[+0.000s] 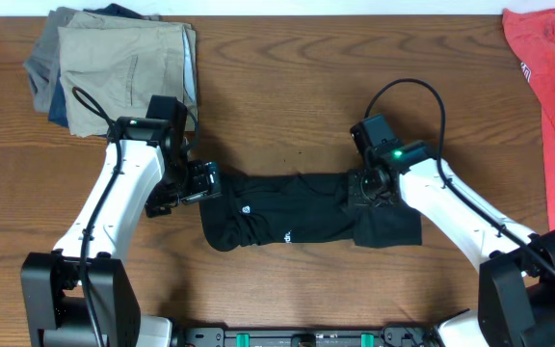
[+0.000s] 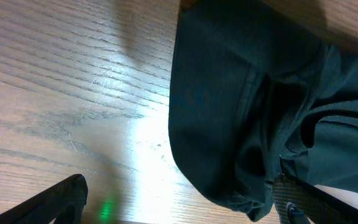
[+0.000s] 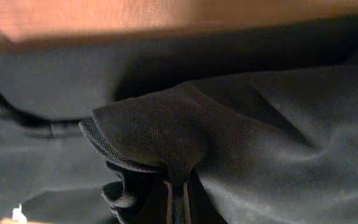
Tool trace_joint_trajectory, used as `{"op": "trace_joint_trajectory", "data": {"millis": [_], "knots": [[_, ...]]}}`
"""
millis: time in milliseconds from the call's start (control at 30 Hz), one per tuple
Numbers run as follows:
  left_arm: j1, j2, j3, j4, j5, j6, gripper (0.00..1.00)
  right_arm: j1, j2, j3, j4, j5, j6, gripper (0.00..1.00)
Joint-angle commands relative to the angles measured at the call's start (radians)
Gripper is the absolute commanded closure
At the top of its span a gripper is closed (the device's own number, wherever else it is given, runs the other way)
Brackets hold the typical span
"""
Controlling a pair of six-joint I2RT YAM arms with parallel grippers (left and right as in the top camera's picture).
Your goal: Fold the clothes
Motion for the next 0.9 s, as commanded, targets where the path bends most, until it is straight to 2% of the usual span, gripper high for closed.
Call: {"op": "trace_joint_trajectory", "data": {"millis": [0, 167, 500, 867], "knots": [[0.002, -0.003, -0.007, 0.000, -0.005, 0.002, 0.04, -0.022, -0.019, 0.021, 0.017, 0.018, 0.030, 0.99], [0.002, -0.003, -0.007, 0.000, -0.005, 0.001, 0.04, -0.034, -0.019, 0.021, 0.029, 0.013, 0.047, 0.99], [0.002, -0.003, -0.007, 0.000, -0.005, 0.002, 0.04, -0.030, -0.019, 0.021, 0.014, -0.045, -0.017, 0.99], [0.002, -0.003, -0.007, 0.000, -0.005, 0.002, 0.04, -0.212, -0.020, 0.021, -0.018, -0.284, -0.175, 0.99]]}}
